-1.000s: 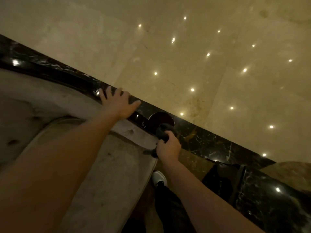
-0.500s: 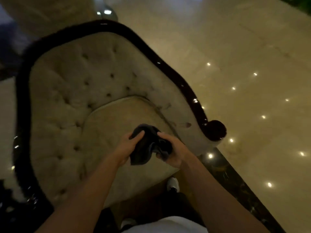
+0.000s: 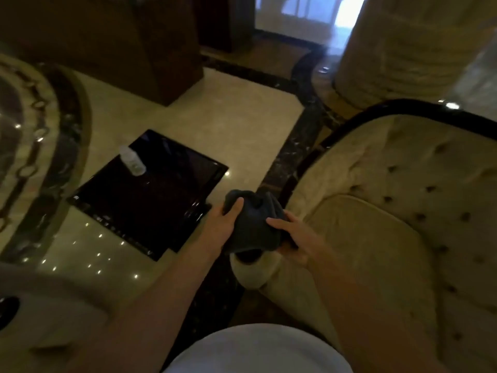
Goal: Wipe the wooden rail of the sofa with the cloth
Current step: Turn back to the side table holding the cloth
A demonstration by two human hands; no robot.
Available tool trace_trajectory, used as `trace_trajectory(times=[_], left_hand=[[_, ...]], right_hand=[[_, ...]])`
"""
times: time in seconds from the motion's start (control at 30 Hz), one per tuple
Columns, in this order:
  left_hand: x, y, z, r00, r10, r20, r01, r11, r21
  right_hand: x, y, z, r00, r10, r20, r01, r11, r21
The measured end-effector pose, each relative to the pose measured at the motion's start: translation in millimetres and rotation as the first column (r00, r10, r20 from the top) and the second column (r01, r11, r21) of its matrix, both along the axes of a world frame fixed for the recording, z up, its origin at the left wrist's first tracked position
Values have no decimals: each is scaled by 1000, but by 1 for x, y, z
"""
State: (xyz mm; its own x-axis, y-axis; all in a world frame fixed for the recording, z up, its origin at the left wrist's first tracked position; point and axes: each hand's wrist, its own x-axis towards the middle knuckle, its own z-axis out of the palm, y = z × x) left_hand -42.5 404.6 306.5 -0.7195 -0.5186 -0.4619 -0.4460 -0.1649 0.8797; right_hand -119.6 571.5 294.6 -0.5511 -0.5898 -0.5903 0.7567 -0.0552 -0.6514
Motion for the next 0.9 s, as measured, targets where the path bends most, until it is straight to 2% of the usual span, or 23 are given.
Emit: trace_trajectory(times=[0.13,0.3,0.4,0.47,0.53,0.63,0.77,0.83,0.9], left_hand=[[63,-61,-20,981,181,-74,-160,961,228],[99,-99,-53,913,409,10,-374,826,421],[98,-117,-74,827,554,90,-529,716,455],[95,-143,-95,749,644,156,-626,610,486],[93,-174,-120,696,686,211,-675,525,518],[89,-227,-170,643,722,255,-721,459,518],[91,-290,-242,571,761,308,-789,404,462],[90,-317,-288,555,762,333,-810,406,422],[89,-340,-322,513,790,336,-835,369,407]], right_hand=[[22,-83,-7,990,143,12,-144,983,116],[32,-153,-31,961,261,95,-276,937,213],[28,-192,-55,926,349,145,-375,897,234],[19,-233,-80,889,431,151,-456,855,247],[8,-278,-108,845,516,143,-535,801,269],[-5,-352,-160,782,607,142,-618,722,312],[-7,-437,-229,706,685,179,-704,652,282],[-6,-469,-269,690,700,182,-720,638,275],[-5,-490,-302,706,682,194,-706,655,269]])
